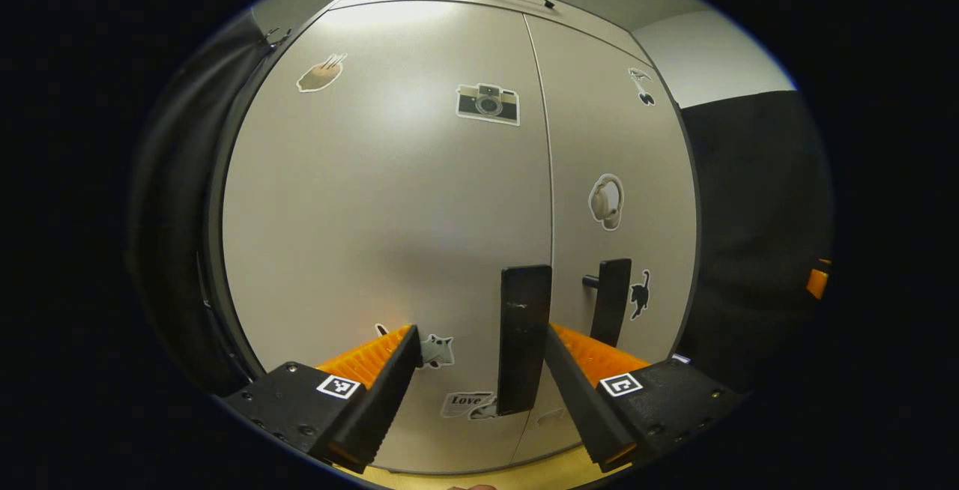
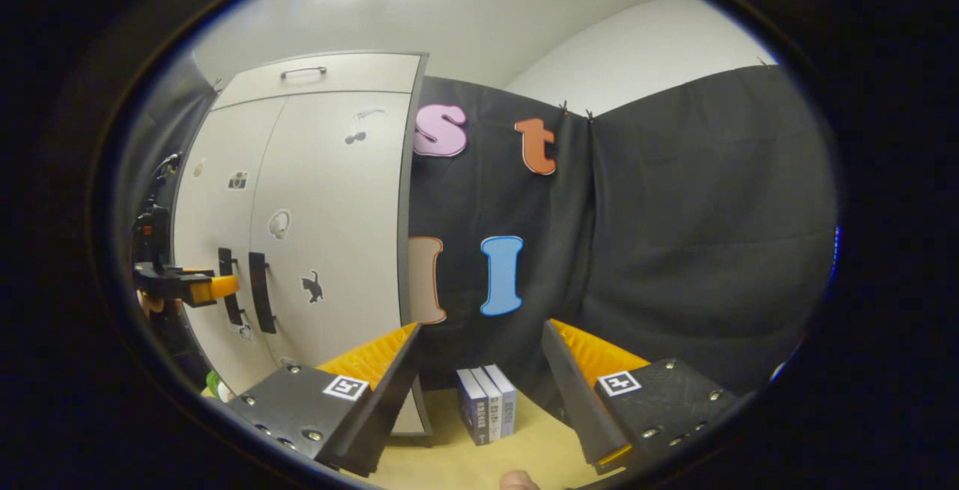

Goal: Grasp the bottle in the cabinet with the left hand and place it on the coaster, then close the right door with the right hand and the left door with the left hand.

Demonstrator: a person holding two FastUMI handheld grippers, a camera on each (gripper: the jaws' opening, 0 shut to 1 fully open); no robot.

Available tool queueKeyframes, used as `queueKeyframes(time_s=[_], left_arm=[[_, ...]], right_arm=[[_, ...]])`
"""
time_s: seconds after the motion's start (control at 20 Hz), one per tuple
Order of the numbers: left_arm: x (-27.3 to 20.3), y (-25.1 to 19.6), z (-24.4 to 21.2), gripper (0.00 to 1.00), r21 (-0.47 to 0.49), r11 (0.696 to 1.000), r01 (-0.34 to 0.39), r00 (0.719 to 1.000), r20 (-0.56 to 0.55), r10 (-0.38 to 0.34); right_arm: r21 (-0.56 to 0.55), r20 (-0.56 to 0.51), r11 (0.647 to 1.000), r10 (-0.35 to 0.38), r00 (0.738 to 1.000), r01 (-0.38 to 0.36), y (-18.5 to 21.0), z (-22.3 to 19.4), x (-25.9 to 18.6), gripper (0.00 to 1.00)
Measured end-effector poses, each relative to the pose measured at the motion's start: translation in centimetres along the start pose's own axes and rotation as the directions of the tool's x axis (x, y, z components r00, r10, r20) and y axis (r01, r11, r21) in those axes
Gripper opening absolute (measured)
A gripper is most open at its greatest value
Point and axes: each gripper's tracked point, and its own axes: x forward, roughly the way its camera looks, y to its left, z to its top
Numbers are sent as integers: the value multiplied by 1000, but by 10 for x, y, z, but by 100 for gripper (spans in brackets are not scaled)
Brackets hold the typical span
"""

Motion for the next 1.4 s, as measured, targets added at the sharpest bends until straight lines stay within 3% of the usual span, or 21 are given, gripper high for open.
queueKeyframes(time_s=[0.3,0.6,1.05,1.4], left_arm=[[-10,-1,0,100,9,1000,-2,1000,-27,2],[-66,19,39,99,26,997,-80,997,13,79],[-164,68,96,99,66,960,-273,959,92,266],[-198,79,98,99,42,942,-333,940,97,327]], right_arm=[[-1,16,999,35,999,-35,12,8,2,96],[9,34,990,140,990,-140,47,19,6,95],[63,65,943,323,944,-327,125,46,10,93],[58,84,910,406,910,-411,169,49,6,93]])
